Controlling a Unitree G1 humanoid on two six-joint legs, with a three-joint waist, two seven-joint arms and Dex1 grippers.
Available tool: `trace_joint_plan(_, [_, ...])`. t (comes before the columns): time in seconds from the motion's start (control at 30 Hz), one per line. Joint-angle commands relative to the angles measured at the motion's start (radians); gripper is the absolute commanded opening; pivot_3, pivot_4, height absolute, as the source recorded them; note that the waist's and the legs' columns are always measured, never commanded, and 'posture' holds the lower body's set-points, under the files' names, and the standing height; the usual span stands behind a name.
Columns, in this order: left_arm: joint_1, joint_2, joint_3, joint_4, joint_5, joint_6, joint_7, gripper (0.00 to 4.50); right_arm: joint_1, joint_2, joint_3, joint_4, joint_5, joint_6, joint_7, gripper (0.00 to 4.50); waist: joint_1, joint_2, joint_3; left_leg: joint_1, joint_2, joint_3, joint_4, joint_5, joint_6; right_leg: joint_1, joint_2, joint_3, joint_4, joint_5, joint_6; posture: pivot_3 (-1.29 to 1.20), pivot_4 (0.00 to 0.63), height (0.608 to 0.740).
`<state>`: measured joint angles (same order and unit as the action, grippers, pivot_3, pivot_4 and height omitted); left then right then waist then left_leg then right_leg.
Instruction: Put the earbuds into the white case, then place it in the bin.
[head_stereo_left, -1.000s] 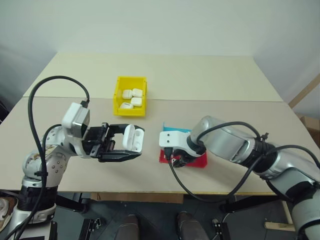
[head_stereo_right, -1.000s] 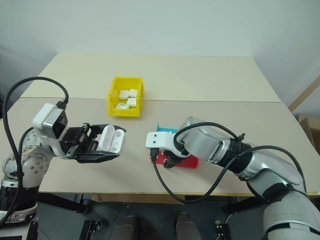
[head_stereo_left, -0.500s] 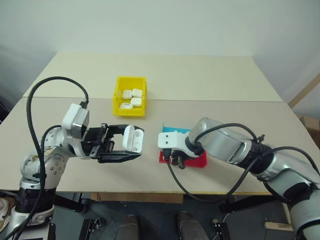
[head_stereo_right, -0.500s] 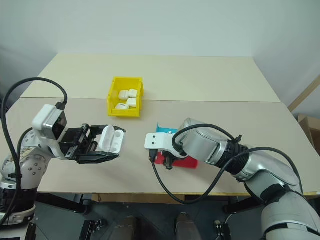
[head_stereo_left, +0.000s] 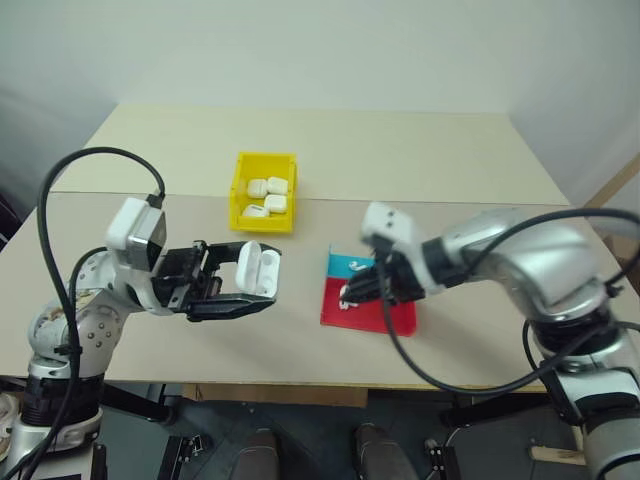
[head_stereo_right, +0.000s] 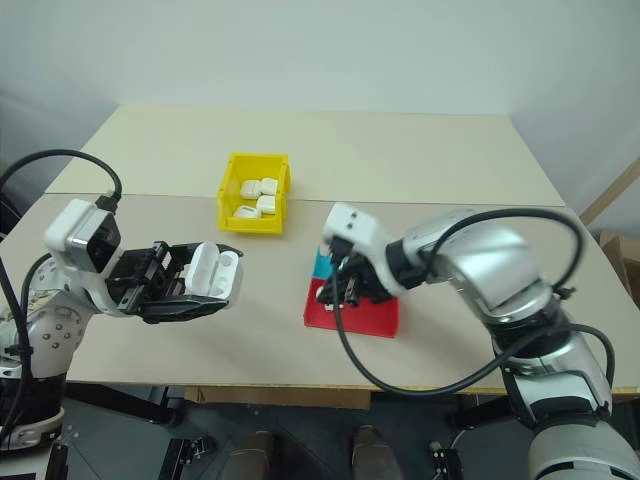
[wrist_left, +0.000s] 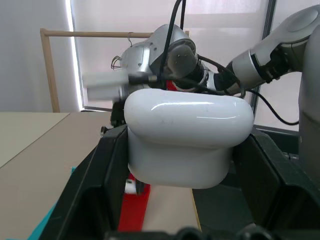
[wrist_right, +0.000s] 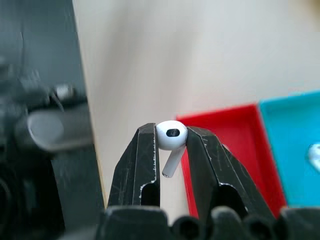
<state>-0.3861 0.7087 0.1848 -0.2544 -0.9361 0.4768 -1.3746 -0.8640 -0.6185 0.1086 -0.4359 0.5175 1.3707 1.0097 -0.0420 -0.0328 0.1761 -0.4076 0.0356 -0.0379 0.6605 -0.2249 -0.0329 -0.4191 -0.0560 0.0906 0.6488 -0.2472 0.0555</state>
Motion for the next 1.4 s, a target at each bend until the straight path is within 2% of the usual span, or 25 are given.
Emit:
trace_joint_plan(0.03, [-0.052,-0.013,0.000,-0.008,-0.028,0.012,0.002,2.83,0.072,0.147,-0.328,-0.091,0.102,-0.114,-0.124,0.60,0.000,0.000,0.000,0.000,0.000,0.000,0.000,0.000,0.000,0.000,0.001,0.000,0.000,0.000,0.000,0.00,0.150,0.740])
trace_joint_plan(0.17, [-0.112,-0.025,-0.038,0.030,-0.022,0.060,0.002,2.83,0.090,0.256,-0.431,-0.157,0.187,-0.192,-0.227,0.60,-0.003,0.000,0.000,0.000,0.000,0.000,0.000,0.000,0.000,-0.001,0.000,0.001,0.001,0.000,0.000,0.00,0.150,0.740])
trace_joint_plan(0.33, [-0.172,-0.044,-0.075,0.098,0.003,0.087,-0.005,2.83,0.060,0.308,-0.420,-0.170,0.287,-0.194,-0.326,0.60,-0.006,0.000,0.000,0.000,0.000,0.000,-0.001,0.000,0.000,-0.001,0.001,0.001,0.001,0.000,0.000,0.00,0.150,0.740])
trace_joint_plan(0.5, [-0.237,-0.047,-0.106,0.165,0.033,0.108,-0.023,2.83,0.083,0.312,-0.316,-0.209,0.314,-0.231,-0.379,0.60,-0.006,0.000,0.000,0.000,0.000,0.000,-0.001,0.000,0.000,-0.001,0.001,0.000,0.001,0.000,0.000,0.00,0.150,0.740])
trace_joint_plan(0.93, [-0.308,-0.072,-0.136,0.238,0.094,0.100,-0.078,2.83,0.075,0.299,-0.107,-0.164,0.236,-0.372,-0.455,0.60,-0.005,0.000,0.000,0.000,0.000,0.000,-0.001,0.000,0.000,-0.001,0.001,0.000,0.001,0.000,0.000,0.00,0.150,0.740])
trace_joint_plan(1.4, [-0.314,-0.078,-0.120,0.209,0.096,0.114,-0.060,2.83,0.124,0.218,-0.076,-0.155,0.216,-0.443,-0.433,0.60,-0.004,0.000,0.000,-0.001,0.000,0.000,-0.001,0.000,0.000,-0.001,0.000,0.000,0.000,0.000,0.000,0.00,0.150,0.740])
